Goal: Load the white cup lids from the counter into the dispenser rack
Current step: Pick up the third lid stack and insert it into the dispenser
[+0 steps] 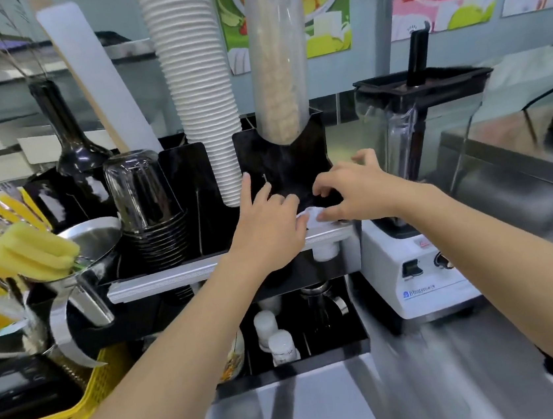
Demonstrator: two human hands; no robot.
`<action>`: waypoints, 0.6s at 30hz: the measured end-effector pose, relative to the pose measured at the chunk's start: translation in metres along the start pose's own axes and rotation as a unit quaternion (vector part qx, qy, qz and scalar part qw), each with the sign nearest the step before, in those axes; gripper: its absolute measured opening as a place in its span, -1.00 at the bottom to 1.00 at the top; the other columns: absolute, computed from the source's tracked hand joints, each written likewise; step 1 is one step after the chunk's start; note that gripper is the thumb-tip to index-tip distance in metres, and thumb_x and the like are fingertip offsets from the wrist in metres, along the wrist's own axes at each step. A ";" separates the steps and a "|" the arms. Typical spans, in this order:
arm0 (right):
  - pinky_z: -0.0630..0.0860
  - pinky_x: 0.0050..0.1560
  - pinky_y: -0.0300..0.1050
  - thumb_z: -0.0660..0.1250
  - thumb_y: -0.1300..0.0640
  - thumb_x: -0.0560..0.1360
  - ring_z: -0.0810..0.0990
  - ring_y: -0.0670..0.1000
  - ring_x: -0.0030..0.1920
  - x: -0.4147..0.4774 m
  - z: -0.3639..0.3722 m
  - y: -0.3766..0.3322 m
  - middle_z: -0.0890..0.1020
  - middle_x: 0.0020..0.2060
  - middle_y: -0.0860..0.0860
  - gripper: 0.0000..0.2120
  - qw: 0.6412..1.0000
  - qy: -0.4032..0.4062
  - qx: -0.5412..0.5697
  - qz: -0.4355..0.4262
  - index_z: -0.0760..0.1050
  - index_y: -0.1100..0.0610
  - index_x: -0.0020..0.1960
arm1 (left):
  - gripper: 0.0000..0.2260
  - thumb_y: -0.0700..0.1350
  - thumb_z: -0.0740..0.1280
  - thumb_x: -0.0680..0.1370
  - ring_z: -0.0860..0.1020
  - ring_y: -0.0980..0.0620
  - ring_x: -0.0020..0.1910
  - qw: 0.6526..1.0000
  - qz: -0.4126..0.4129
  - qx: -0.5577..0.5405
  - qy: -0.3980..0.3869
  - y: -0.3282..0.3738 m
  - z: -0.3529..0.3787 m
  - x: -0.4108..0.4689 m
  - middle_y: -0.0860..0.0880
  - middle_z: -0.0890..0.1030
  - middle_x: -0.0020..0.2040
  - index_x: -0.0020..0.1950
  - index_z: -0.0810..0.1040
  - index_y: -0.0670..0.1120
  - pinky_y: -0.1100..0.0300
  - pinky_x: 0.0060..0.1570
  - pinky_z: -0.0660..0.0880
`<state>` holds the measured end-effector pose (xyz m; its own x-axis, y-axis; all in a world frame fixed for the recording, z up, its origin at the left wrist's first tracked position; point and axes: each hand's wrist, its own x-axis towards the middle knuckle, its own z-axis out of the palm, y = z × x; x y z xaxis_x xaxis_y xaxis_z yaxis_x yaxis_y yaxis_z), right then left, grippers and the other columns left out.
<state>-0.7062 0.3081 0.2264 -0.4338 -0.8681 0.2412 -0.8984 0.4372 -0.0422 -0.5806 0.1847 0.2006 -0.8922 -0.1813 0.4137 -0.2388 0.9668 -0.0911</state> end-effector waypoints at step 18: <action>-0.03 0.40 -0.06 0.31 -0.19 0.42 0.24 -0.03 0.41 -0.020 -0.014 -0.042 0.34 0.41 -0.05 -0.31 0.994 0.075 0.075 -0.032 0.16 0.00 0.45 | -0.38 0.30 0.02 0.48 0.27 0.02 0.44 0.993 0.038 -0.075 0.080 -0.030 -0.027 -0.039 -0.05 0.37 0.43 0.40 0.31 -0.06 0.09 0.45 0.04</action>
<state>-0.6592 0.3103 0.2368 -0.3708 -0.8432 0.3892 -0.9287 0.3328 -0.1637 -0.5280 0.1682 0.2119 -0.8304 -0.0870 0.5503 -0.1016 0.9948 0.0040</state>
